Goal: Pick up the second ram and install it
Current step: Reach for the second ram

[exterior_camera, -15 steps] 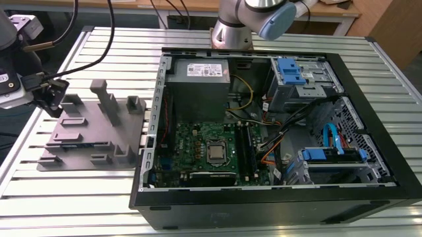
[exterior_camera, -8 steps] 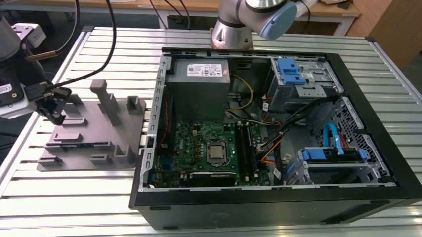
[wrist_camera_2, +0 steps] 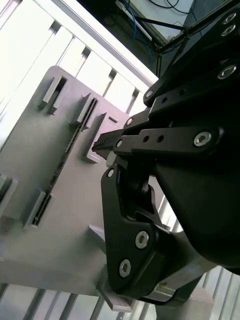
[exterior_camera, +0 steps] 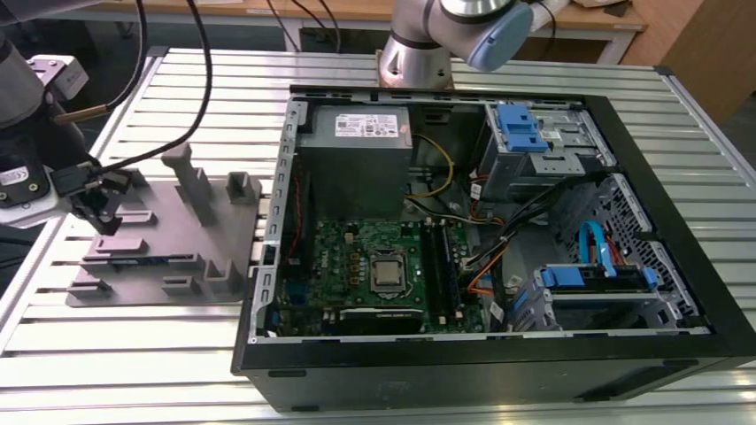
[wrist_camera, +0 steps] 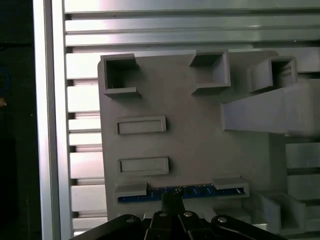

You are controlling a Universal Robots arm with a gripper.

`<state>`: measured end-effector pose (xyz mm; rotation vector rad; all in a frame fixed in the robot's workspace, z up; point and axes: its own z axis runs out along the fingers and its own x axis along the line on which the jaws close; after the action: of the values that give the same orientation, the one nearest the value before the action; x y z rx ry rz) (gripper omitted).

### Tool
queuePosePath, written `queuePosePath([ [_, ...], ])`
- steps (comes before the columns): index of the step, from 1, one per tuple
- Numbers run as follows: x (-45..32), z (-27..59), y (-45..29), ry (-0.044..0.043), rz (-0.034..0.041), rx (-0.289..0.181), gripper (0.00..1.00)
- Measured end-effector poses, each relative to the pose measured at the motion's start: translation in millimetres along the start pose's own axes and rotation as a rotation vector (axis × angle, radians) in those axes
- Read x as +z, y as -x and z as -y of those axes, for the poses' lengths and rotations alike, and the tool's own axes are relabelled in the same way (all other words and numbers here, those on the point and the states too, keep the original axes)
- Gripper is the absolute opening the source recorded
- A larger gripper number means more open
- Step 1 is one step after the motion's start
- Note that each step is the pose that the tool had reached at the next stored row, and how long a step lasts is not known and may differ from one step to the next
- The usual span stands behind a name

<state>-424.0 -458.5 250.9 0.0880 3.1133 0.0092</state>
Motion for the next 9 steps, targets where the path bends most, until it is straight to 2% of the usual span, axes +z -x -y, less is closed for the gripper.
queuePosePath([
  [9,8.6,13.4,3.2,-0.0022,0.0002,0.0,0.07],
])
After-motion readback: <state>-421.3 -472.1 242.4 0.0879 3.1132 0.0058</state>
